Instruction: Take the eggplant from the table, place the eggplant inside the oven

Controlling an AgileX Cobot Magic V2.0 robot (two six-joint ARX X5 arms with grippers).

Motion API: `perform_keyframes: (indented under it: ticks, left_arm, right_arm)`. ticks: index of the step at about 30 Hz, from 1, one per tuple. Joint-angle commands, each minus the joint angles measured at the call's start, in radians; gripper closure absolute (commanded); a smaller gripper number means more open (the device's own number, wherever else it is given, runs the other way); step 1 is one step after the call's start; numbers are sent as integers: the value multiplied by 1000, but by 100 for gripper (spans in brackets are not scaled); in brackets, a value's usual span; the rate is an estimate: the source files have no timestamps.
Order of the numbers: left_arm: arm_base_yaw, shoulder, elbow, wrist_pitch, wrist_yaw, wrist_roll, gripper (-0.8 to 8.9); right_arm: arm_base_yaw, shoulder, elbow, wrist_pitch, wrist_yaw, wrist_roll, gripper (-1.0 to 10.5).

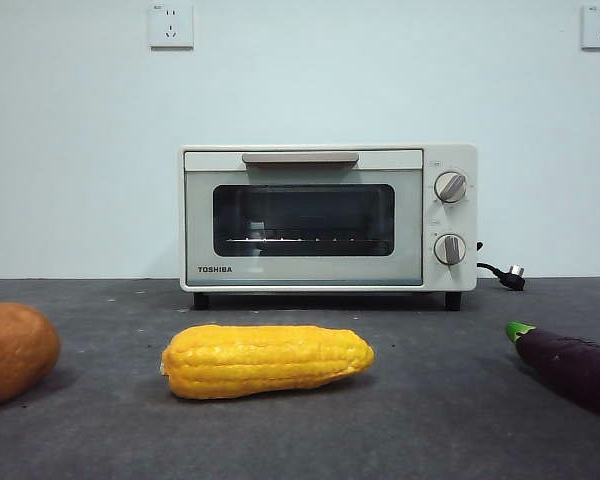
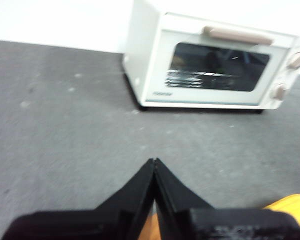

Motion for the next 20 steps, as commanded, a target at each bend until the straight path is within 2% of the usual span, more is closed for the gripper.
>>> perform_keyframes:
  ticks: [1, 6, 9, 14, 18, 20]
  left_arm:
    - [1, 44, 55, 5, 45, -8, 819]
    - [1, 149, 175, -19, 101, -7, 819]
    - [1, 208, 245, -32, 127, -5, 819]
    - [1, 298, 348, -43, 224, -3, 819]
    - [1, 360, 423, -77, 277, 1, 819]
    - [0, 391, 465, -107, 300, 31, 819]
  right_arm:
    - [0, 14, 70, -2, -11, 21, 956]
    - [-1, 89, 220, -95, -14, 11, 955]
    - [0, 157, 321, -180, -29, -48, 956]
    - [0, 292, 490, -301, -73, -131, 955]
    - [8, 385, 604, -343, -110, -141, 955]
    - [8, 433, 663, -372, -134, -143, 955]
